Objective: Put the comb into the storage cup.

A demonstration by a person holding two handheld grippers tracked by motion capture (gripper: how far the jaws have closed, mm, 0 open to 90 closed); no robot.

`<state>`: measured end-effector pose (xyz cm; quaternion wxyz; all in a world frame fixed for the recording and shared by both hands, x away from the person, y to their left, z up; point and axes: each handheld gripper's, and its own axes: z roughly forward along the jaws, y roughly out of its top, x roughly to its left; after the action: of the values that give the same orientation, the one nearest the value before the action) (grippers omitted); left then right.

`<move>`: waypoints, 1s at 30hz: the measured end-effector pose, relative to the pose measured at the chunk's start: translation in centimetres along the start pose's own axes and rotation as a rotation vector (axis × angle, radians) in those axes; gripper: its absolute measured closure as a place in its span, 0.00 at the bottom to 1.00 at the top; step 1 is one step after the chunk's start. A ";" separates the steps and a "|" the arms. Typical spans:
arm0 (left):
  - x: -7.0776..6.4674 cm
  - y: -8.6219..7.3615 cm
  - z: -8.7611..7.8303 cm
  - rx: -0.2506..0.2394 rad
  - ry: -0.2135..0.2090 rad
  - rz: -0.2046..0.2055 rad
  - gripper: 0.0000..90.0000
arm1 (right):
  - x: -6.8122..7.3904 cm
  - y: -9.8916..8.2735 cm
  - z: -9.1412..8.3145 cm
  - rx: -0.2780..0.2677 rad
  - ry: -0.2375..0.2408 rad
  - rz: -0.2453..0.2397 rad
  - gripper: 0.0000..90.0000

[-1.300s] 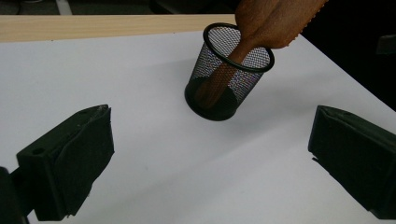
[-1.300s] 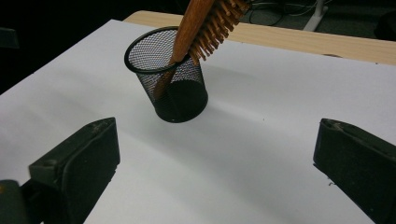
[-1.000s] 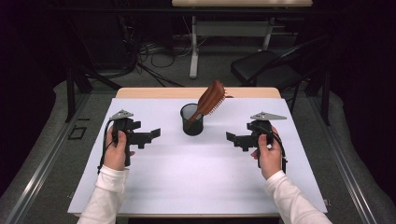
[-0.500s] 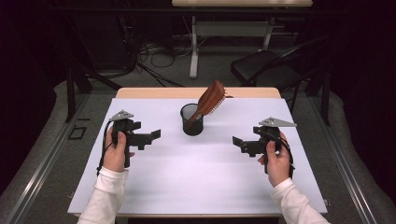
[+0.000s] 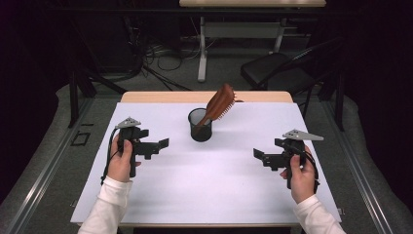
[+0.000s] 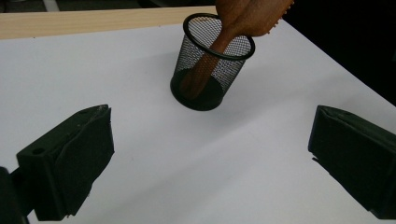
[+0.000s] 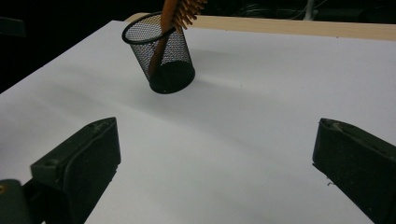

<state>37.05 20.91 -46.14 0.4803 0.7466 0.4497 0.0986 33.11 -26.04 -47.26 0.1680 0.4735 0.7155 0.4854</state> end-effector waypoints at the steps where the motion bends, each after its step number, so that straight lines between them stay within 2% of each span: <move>1: 0.0 -0.1 -0.2 0.002 -0.001 0.003 0.00 | -0.1 -0.1 -0.2 0.000 -0.006 -0.002 0.01; 8: 0.2 -1.2 -1.9 0.014 0.011 0.027 0.00 | -0.8 -1.1 -1.4 0.001 -0.042 0.001 0.01; 19: 1.7 -4.1 -4.2 -0.015 0.055 -0.007 0.00 | -2.2 -3.5 -3.0 -0.017 -0.126 0.020 0.00; 30: 3.8 -7.1 -4.9 -0.018 0.142 -0.032 0.00 | -3.5 -5.1 -3.2 -0.009 -0.164 0.059 0.00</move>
<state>32.26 27.87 -50.38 0.4556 0.7260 0.4935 0.1476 29.93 -31.12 -50.89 0.2138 0.5320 0.6829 0.4527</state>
